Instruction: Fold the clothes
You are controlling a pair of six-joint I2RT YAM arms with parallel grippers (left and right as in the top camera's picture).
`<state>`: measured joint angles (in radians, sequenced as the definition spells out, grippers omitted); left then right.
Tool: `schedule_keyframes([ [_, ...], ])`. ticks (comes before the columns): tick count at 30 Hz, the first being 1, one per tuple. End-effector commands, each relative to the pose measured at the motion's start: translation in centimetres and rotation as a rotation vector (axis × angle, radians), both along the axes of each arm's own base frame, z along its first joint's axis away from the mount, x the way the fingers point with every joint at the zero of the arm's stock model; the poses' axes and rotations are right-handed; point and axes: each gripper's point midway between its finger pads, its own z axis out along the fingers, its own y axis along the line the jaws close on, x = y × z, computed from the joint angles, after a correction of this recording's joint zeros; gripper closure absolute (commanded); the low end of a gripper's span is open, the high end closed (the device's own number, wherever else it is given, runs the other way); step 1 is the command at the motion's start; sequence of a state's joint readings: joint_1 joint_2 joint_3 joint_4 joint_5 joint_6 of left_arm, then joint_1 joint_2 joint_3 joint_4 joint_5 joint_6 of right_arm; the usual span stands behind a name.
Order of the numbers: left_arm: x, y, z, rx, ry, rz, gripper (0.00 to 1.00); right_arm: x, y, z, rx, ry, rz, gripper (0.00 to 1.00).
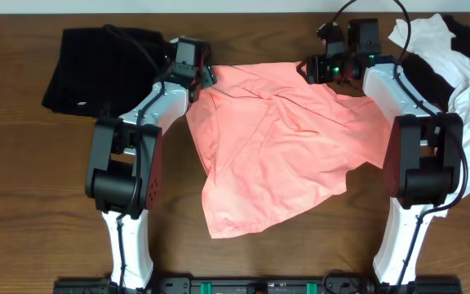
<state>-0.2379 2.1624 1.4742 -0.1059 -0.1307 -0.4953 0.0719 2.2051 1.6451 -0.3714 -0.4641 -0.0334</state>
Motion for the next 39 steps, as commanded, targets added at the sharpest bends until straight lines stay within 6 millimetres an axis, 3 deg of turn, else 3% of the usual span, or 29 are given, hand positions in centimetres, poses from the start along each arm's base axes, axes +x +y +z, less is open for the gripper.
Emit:
schedule_keyframes([
  [1,0.4,0.1,-0.1,0.008,-0.011,-0.008,0.22,-0.4,0.8,-0.4,0.006,0.006,0.027,0.41],
  [13,0.7,-0.6,0.0,-0.025,-0.024,-0.033,0.23,-0.2,1.3,-0.4,-0.002,-0.007,0.031,0.44],
  [22,0.4,-0.7,-1.8,-0.024,0.008,-0.036,0.22,-0.4,1.2,-2.9,-0.011,0.036,0.028,0.47],
  [28,0.7,-0.7,-2.5,-0.025,0.001,-0.036,0.23,-0.2,1.2,-3.5,-0.011,0.033,0.027,0.49],
  [39,0.3,0.6,-2.8,-0.016,0.031,-0.013,0.23,0.1,0.9,-3.5,-0.023,0.024,0.017,0.48],
])
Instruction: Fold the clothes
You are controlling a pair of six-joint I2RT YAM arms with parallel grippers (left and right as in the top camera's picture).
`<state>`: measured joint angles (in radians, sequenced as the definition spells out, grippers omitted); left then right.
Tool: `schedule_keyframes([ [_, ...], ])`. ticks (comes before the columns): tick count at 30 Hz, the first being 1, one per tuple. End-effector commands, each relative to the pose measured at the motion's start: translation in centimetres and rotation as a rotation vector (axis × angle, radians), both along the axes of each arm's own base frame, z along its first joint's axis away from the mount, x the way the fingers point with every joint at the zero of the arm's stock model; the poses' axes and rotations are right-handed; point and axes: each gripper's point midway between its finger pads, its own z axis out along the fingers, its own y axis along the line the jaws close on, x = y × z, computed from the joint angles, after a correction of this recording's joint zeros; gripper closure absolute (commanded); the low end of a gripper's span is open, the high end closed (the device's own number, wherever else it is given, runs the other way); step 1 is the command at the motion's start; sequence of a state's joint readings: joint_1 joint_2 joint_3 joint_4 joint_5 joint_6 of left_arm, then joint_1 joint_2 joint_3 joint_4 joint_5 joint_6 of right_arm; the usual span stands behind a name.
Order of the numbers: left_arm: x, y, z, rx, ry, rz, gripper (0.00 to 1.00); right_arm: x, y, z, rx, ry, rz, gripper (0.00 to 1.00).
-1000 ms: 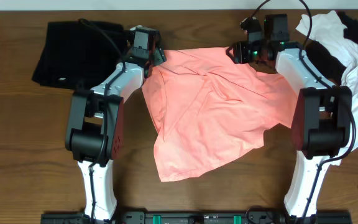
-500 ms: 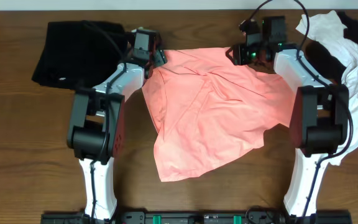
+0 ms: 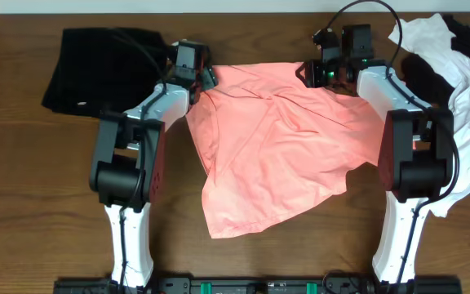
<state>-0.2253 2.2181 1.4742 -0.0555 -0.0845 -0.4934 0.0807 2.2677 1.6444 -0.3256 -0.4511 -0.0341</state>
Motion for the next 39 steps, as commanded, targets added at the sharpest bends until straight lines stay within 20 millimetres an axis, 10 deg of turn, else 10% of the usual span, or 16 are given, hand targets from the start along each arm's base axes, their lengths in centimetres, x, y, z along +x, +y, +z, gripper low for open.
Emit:
schedule_keyframes([
  [1,-0.1,0.8,-0.5,0.016,0.018,0.005,0.23,-0.3,0.5,-0.7,-0.010,0.008,0.014,0.48],
  [39,0.2,1.0,2.3,0.038,-0.029,0.002,0.24,-0.2,0.4,-0.7,-0.019,0.007,0.008,0.48],
])
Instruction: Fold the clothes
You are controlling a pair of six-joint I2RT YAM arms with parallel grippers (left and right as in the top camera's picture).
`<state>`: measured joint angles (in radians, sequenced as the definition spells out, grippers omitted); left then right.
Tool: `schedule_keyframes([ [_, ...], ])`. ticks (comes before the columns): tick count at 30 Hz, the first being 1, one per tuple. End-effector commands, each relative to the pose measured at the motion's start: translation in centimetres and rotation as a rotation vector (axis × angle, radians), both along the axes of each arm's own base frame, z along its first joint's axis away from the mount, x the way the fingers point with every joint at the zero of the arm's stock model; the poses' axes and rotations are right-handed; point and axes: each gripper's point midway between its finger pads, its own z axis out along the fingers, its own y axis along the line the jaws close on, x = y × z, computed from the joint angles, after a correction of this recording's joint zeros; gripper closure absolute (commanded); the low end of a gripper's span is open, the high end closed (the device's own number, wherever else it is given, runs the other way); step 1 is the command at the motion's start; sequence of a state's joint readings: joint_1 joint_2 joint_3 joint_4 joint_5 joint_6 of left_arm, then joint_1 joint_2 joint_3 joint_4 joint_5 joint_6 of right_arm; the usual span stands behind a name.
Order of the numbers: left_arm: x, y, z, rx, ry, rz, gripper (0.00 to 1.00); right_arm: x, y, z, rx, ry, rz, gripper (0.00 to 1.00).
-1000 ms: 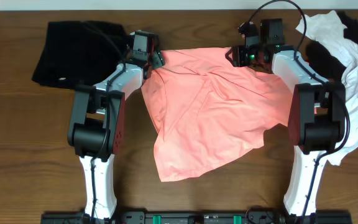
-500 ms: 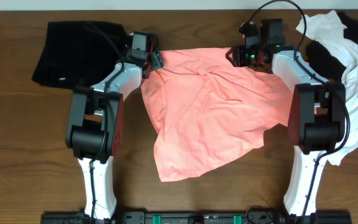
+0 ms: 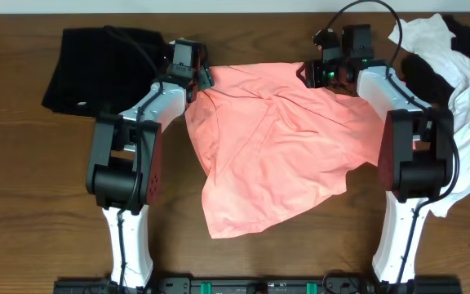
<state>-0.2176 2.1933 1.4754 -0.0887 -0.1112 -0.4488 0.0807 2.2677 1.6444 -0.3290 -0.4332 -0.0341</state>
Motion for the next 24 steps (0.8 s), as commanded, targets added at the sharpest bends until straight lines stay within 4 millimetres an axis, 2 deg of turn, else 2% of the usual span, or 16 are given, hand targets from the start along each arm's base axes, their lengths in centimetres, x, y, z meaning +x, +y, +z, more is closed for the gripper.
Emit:
schedule_keyframes([
  [1,0.4,0.1,1.4,-0.019,-0.033,0.018,0.24,-0.2,0.7,-0.5,-0.004,0.002,0.019,0.48],
  [3,0.5,0.0,1.4,-0.024,-0.035,0.017,0.25,-0.2,0.7,-0.5,-0.004,-0.001,0.019,0.48],
  [8,0.7,-0.4,1.6,-0.048,-0.047,0.013,0.44,-0.1,0.7,-0.4,-0.003,-0.005,0.019,0.52],
  [10,0.8,-0.4,1.7,-0.059,-0.053,0.024,0.47,-0.1,0.7,-0.4,-0.003,-0.005,0.019,0.52],
  [15,0.8,-0.3,0.9,-0.053,-0.041,0.023,0.47,-0.1,0.7,-0.4,-0.003,-0.005,0.019,0.52],
  [18,0.5,1.0,0.5,0.002,-0.026,0.062,0.45,-0.1,0.7,-0.5,-0.004,-0.003,0.019,0.51],
  [20,0.4,1.6,0.5,0.033,-0.027,0.070,0.37,-0.1,0.6,-0.5,-0.004,-0.003,0.018,0.51],
  [24,0.5,2.0,0.6,0.036,-0.027,0.071,0.32,-0.1,0.6,-0.5,-0.004,-0.003,0.018,0.51],
])
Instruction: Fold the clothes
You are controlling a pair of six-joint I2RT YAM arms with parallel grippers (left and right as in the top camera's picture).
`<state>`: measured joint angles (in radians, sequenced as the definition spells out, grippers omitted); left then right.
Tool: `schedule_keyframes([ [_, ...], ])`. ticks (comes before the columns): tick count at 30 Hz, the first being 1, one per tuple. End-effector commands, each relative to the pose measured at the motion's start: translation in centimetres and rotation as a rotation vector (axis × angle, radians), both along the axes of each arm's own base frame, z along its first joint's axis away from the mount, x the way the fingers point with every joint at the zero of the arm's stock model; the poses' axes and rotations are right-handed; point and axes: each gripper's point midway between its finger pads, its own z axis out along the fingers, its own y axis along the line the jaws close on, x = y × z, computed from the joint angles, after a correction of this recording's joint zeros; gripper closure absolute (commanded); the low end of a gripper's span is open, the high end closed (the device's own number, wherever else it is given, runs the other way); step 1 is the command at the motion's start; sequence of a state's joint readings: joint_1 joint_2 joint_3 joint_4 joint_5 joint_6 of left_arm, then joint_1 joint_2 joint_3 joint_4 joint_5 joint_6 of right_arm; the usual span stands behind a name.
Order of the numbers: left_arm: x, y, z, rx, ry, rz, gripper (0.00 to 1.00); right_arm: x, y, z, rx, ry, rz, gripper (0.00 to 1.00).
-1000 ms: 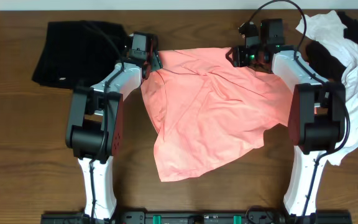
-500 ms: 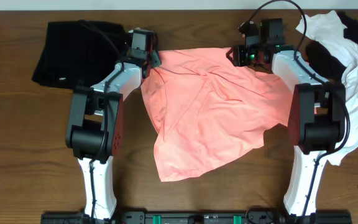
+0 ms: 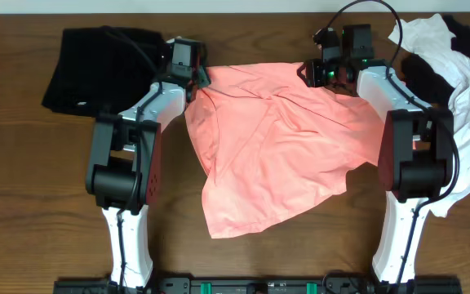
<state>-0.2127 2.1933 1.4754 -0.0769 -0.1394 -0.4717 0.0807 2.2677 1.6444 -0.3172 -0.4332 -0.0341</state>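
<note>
A salmon-pink garment (image 3: 276, 147) lies crumpled and partly spread across the middle of the table, its lower corner reaching towards the front. My left gripper (image 3: 200, 79) sits at the garment's top left corner, shut on the cloth edge. At the top right edge my right gripper (image 3: 307, 73) is likewise shut on the cloth. The top hem runs fairly straight between the two. Both sets of fingertips are mostly hidden by the wrists and fabric.
A black garment (image 3: 96, 69) lies at the back left, beside the left arm. A white garment (image 3: 459, 90) is heaped along the right side, with another black piece behind it. The far table edge runs just behind both grippers.
My left gripper has shifted very slightly at the garment's top left corner. The right gripper and the pink garment look unchanged.
Both grippers were at the pink garment's top corners from the oldest moment. The right gripper then moved a little farther back and stayed there. The left gripper edged to the left, drawing the top left corner slightly outward. The garment's overall lie has hardly changed.
</note>
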Motion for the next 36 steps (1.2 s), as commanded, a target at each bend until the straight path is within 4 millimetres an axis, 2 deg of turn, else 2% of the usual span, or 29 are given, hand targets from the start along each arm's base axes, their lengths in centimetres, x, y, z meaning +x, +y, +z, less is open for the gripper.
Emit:
schedule_keyframes([
  [1,0.3,1.3,0.4,0.032,-0.013,0.032,0.32,-0.3,0.6,-0.6,-0.005,0.009,0.018,0.51],
  [11,1.4,1.1,-1.2,0.023,-0.048,0.033,0.32,-0.3,0.6,-0.6,-0.005,0.009,0.018,0.51],
  [19,1.6,1.1,-1.1,0.020,-0.059,0.033,0.35,0.2,0.8,-0.3,-0.002,-0.018,0.020,0.52],
  [25,1.6,0.4,-1.2,-0.010,-0.054,0.011,0.47,0.3,0.8,-0.2,-0.001,-0.024,0.019,0.62],
  [31,1.3,0.4,-1.6,-0.006,-0.038,0.011,0.48,0.3,0.8,-0.2,-0.001,-0.024,0.019,0.64],
  [34,1.2,0.5,-1.9,-0.004,-0.028,0.011,0.51,0.3,0.9,-0.1,-0.001,-0.027,0.021,0.72],
  [36,1.1,0.5,-2.2,-0.003,-0.021,0.011,0.68,0.3,1.1,-0.1,0.001,-0.029,0.022,0.94],
])
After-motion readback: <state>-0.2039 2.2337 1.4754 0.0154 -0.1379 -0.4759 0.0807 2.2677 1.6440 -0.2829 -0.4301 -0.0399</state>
